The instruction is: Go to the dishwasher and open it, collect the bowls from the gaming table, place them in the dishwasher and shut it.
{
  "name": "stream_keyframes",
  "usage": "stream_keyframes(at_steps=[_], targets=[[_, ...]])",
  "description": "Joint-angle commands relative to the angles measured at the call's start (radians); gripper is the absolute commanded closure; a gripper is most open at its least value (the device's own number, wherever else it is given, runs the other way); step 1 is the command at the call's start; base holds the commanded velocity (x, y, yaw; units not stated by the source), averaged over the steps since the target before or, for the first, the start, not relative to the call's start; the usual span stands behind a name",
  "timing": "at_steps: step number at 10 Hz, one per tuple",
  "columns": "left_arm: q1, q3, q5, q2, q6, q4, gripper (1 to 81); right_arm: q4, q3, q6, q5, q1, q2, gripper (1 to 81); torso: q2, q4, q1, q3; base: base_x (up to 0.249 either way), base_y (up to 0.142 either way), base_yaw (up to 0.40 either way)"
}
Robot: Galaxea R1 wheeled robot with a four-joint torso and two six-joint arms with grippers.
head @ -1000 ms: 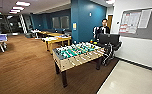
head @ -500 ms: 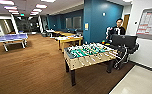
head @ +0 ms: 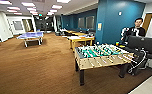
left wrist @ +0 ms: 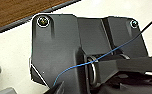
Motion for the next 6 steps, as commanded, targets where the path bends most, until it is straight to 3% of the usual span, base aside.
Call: stream_keyframes(at_steps=[1, 6], targets=[[-0.049, 0.001, 0.046, 0.001, 0.008, 0.006, 1.0, -0.007, 0.005, -0.002, -0.051, 0.050, 0.003, 1.0, 0.000, 0.000, 0.000, 0.000, 0.000, 0.000, 0.362], [-0.050, -0.008, 0.048, 0.003, 0.008, 0.006, 1.0, -0.007, 0.005, -0.002, -0.051, 0.053, 0.006, 1.0, 0.000, 0.000, 0.000, 0.000, 0.000, 0.000, 0.315]])
